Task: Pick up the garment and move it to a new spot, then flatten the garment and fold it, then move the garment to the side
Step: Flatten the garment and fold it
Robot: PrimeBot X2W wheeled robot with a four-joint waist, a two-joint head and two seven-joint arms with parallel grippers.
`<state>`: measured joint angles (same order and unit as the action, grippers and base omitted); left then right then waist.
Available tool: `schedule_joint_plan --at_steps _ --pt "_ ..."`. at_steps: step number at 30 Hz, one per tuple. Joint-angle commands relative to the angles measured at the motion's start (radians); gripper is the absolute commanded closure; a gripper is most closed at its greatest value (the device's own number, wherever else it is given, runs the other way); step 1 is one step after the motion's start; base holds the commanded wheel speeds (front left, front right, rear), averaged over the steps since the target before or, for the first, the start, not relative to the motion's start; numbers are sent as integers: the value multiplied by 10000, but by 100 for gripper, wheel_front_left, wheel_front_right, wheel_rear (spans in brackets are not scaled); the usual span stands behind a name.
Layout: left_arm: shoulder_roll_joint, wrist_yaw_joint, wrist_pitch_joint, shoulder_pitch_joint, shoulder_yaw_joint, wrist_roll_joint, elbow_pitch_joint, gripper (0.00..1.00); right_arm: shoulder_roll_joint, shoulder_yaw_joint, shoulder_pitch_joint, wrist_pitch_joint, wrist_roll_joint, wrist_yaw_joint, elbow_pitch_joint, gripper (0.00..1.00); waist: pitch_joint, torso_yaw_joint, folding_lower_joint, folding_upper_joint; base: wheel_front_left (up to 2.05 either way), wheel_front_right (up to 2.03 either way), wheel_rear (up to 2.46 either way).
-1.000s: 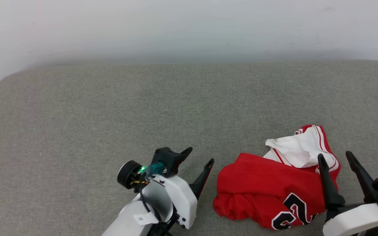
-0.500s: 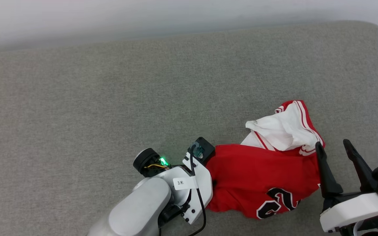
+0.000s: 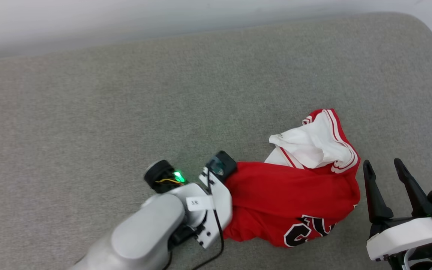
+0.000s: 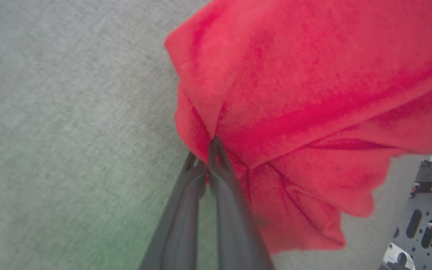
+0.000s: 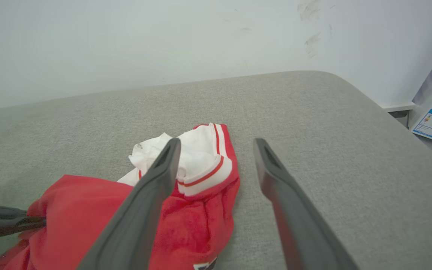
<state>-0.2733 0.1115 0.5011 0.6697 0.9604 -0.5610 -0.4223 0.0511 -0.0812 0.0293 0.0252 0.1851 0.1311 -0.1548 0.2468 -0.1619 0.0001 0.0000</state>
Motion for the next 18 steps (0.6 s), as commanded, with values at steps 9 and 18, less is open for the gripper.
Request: schedule_joint_plan --at_steps 9,18 --pt "-1168 -1602 -1620 -801 -1540 -278 835 100 -14 -143 140 64 -72 -7 118 0 -1059 814 -1 0 0 0 0" --pt "-2520 -3351 -2136 -3257 -3217 -1535 1992 100 -13 -256 464 174 -63 -7 161 0 -1646 1505 -1 0 0 0 0"
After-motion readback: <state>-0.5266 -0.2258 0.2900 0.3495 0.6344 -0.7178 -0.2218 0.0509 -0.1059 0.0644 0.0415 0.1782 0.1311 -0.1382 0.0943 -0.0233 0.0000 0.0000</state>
